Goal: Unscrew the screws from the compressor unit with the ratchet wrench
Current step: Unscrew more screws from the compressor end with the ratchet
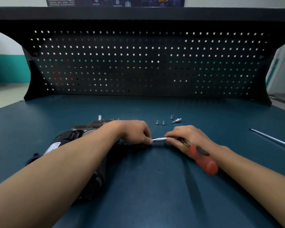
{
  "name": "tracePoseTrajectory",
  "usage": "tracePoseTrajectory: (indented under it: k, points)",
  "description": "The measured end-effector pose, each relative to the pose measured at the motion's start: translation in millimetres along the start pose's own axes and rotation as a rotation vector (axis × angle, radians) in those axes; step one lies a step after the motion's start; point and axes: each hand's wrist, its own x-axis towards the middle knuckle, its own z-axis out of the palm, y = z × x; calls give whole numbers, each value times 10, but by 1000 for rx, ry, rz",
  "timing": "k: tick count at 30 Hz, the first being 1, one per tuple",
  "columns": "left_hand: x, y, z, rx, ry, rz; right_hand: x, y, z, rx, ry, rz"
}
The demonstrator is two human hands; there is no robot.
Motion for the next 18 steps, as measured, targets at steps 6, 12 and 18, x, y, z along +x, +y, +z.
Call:
tracePoseTrajectory:
  k: [6, 12, 18]
  points:
    - [11, -5, 12, -14, -6, -3, -25, 37, -13, -55, -47, -58]
    - [11, 3, -21, 63, -15, 27, -11, -44, -36, 206, -132, 44]
    - [27, 2, -33, 100, 6, 40, 41, -132, -84, 491, -191, 307]
